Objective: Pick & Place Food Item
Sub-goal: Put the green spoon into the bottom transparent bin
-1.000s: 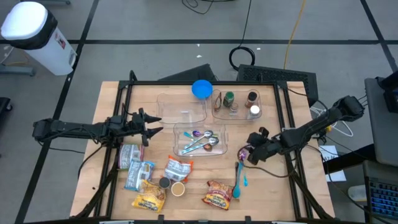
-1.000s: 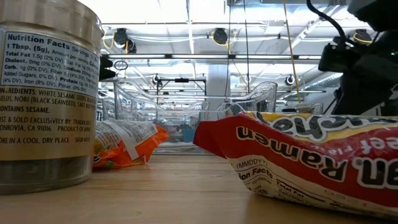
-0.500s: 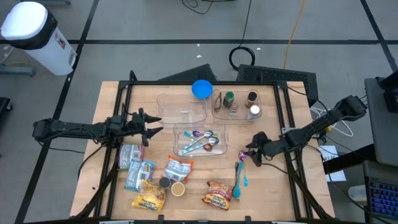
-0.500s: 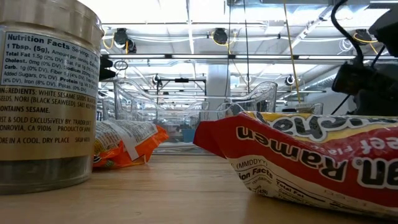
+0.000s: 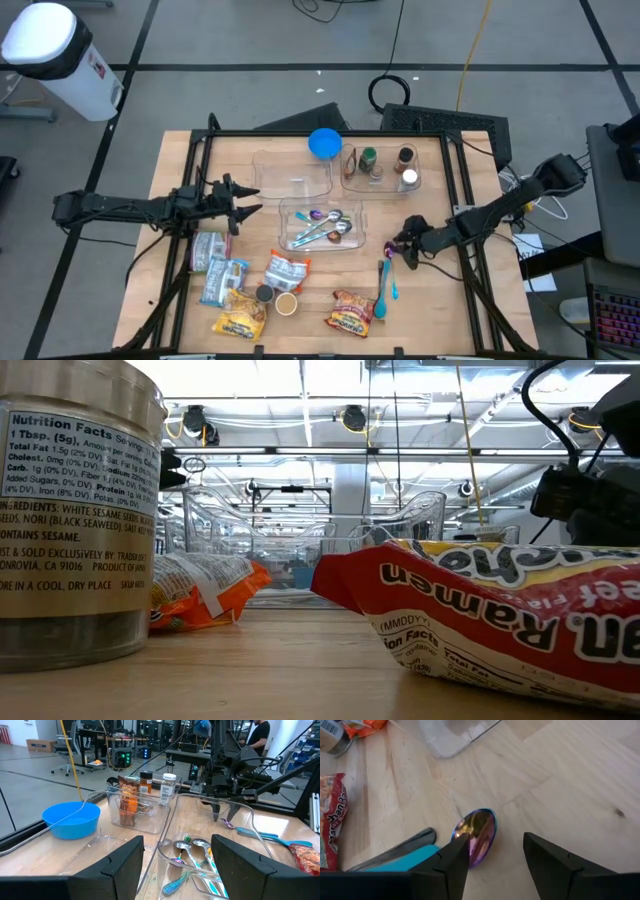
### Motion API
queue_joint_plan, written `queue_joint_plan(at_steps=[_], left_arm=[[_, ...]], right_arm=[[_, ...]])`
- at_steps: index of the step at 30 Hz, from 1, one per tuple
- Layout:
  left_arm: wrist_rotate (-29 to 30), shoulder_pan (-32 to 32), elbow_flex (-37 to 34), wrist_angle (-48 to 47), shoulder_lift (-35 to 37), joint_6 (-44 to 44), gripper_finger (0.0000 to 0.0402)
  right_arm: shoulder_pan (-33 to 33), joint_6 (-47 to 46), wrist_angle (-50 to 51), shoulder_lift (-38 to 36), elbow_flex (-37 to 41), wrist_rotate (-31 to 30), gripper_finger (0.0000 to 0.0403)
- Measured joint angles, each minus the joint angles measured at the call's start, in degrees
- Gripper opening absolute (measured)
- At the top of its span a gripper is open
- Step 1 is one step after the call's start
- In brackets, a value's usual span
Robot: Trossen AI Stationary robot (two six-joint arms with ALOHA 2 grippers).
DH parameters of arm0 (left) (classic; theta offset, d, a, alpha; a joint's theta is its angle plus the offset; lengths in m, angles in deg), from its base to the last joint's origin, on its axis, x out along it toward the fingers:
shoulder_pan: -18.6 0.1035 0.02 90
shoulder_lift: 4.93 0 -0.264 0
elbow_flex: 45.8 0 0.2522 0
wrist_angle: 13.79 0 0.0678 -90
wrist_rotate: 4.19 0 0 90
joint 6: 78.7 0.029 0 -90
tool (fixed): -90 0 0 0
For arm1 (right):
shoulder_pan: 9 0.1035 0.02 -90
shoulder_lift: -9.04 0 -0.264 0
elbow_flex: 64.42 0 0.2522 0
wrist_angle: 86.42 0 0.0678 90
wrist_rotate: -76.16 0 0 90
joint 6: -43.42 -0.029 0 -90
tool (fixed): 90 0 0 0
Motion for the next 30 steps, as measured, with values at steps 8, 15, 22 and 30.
queue_joint_plan(at_steps=[8, 15, 22, 30], left_arm=[[0.0, 0.02, 0.0, 0.0, -0.02, 0.0, 0.0241], [0.0, 0.0, 0.0, 0.0, -0.02, 0.0, 0.0241], [-0.01, 0.02, -0.01, 0.0, -0.02, 0.0, 0.0241], [0.0, 0.02, 0.0, 0.0, -0.02, 0.0, 0.0241]], right_arm=[[0.0, 0.31, -2.0, 2.86, -0.11, 0.05, 0.0163], [-0.04, 0.37, -1.69, 2.88, -0.11, -0.1, 0.0124], [-0.07, 1.9, -1.62, 2.9, -0.09, -0.58, 0.0077], [-2.2, 5.94, -2.15, 2.9, -0.09, -0.34, 0.0012]])
